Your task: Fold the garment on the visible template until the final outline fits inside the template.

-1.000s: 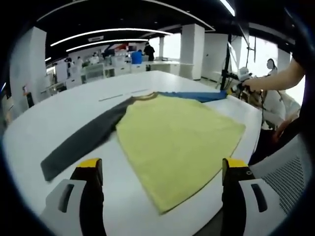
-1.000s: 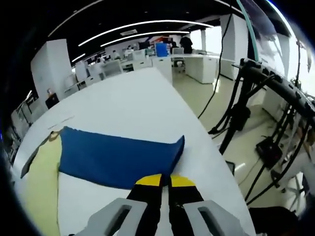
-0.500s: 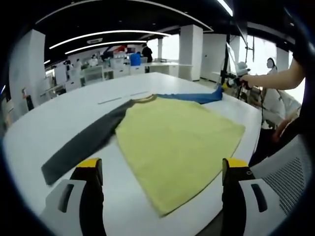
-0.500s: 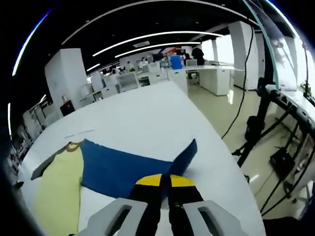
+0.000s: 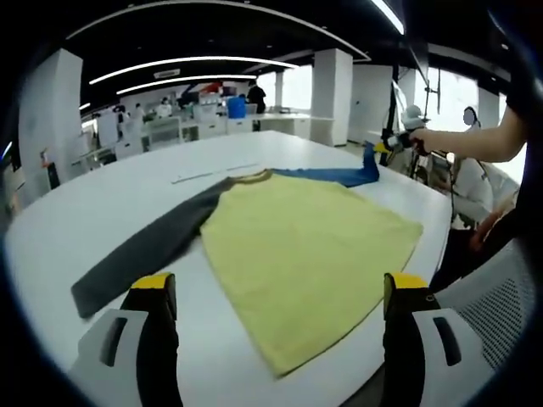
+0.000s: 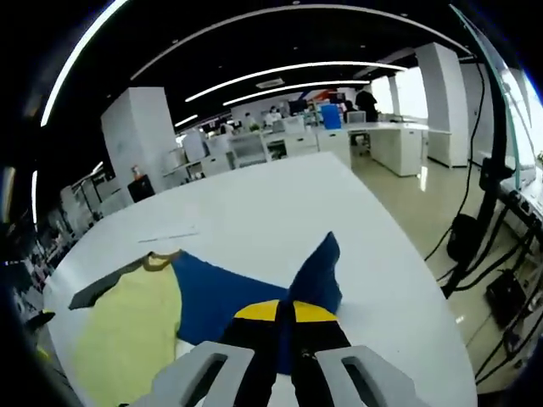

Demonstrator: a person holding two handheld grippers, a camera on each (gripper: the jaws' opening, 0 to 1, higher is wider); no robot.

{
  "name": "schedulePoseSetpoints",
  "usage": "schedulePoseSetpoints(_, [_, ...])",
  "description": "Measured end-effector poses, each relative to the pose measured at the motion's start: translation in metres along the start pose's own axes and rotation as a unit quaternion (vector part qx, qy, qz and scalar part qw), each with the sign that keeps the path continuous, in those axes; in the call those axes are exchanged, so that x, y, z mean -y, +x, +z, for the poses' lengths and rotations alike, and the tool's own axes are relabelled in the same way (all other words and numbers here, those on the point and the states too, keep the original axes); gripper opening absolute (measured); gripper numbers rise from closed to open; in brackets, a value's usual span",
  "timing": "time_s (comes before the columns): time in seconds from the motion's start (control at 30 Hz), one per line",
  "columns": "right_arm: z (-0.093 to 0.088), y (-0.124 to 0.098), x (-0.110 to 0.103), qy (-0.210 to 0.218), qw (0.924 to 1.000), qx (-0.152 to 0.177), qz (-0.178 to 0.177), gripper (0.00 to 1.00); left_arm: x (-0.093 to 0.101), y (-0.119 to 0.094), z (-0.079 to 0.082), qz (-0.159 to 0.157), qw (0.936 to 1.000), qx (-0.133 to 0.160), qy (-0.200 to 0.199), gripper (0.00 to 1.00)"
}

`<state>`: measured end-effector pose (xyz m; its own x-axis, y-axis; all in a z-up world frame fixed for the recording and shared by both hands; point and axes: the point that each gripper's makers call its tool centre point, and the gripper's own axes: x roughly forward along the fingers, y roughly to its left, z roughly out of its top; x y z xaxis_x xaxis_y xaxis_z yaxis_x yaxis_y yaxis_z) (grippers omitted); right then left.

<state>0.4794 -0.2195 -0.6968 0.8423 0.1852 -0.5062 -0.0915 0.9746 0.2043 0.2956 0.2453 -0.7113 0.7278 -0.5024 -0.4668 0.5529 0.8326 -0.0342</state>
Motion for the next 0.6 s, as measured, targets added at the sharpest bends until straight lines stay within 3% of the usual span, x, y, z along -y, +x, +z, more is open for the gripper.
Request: schedulePoseSetpoints(0.6, [0.001,0.026,-0.046,-0.024,0.9992,-0.012,0.029,0.0,-0.002,-0.001,-0.001,0.004,1.0,0.001,-0.001,0.99])
